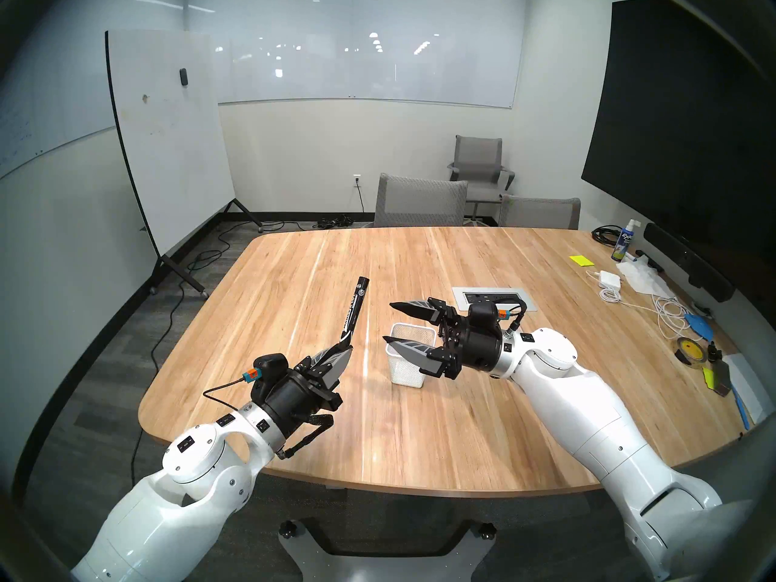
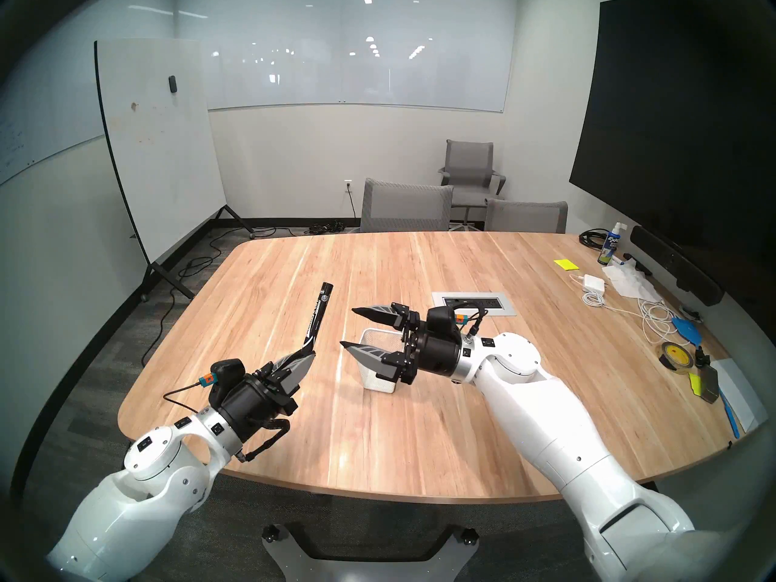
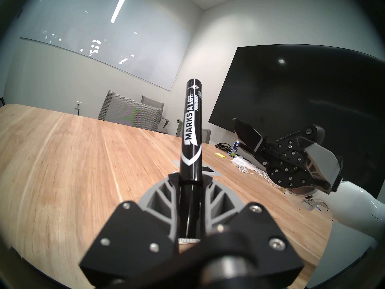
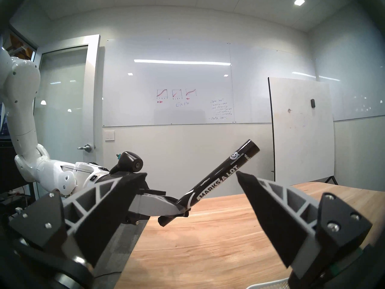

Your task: Place the pen, the marker, and the scissors into the pen holder

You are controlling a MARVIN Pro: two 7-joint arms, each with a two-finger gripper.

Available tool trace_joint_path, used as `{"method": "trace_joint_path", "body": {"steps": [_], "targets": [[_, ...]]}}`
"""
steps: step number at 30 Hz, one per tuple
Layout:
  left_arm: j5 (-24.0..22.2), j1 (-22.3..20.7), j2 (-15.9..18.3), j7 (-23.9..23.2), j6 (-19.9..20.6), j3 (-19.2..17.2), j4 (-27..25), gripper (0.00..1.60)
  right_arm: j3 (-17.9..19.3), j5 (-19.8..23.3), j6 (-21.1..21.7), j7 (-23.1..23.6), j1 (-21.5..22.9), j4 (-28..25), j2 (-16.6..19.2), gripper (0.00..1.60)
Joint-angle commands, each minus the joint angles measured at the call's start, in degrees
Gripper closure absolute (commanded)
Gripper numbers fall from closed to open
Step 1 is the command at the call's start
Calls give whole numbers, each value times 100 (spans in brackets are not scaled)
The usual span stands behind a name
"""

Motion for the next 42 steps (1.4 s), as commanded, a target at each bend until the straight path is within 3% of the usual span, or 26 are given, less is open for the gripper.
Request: {"method": "trace_joint_path", "body": {"steps": [1, 42], "targets": [[-11, -4, 0, 4, -5, -21, -131, 160, -2, 50, 46, 22, 175, -8, -110, 0], [-8, -6, -3, -1, -6, -22, -128, 160, -175, -151, 226, 209, 919, 810, -659, 0]]}}
